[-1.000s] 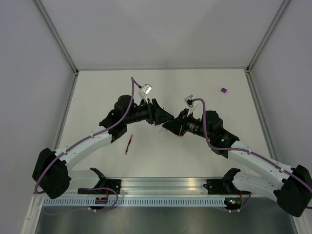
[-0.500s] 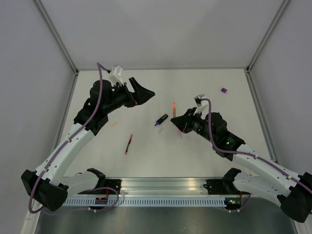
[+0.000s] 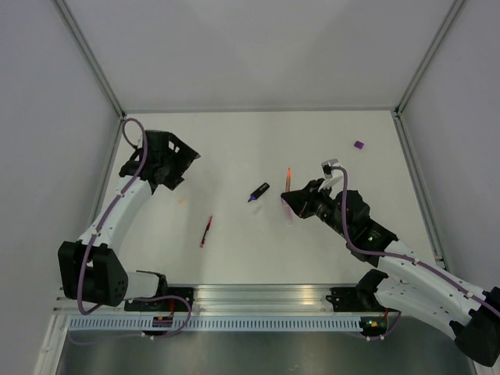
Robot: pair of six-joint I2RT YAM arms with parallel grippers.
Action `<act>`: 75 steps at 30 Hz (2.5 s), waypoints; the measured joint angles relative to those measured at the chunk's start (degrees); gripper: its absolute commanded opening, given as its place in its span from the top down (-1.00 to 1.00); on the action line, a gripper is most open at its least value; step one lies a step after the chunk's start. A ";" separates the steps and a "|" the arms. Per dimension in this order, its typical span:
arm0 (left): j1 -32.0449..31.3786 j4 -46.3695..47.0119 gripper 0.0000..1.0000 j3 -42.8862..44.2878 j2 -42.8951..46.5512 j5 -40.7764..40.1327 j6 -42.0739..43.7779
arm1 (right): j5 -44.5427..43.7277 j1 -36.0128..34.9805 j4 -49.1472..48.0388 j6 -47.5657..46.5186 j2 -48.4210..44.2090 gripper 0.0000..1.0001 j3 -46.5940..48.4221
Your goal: Insert the pens into the pen caps
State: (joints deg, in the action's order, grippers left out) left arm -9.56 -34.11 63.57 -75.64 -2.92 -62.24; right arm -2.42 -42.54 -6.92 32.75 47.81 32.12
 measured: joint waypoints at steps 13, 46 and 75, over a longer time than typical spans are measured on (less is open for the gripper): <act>-0.42 4.96 -0.71 9.09 -12.26 6.05 61.31 | 1.07 0.00 -0.37 0.00 -1.49 1.00 -1.01; -0.42 -11.91 -0.17 10.49 -31.30 2.01 86.60 | 1.60 0.00 -0.81 0.00 -4.79 1.00 -1.51; -0.42 -11.65 0.95 12.31 -33.03 8.41 80.11 | 3.89 0.00 -2.14 -0.02 -2.99 1.00 -1.51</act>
State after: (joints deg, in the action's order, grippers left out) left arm -9.98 -45.76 75.88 -108.66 5.50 17.87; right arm 1.48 -42.54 -9.06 32.73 44.82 30.61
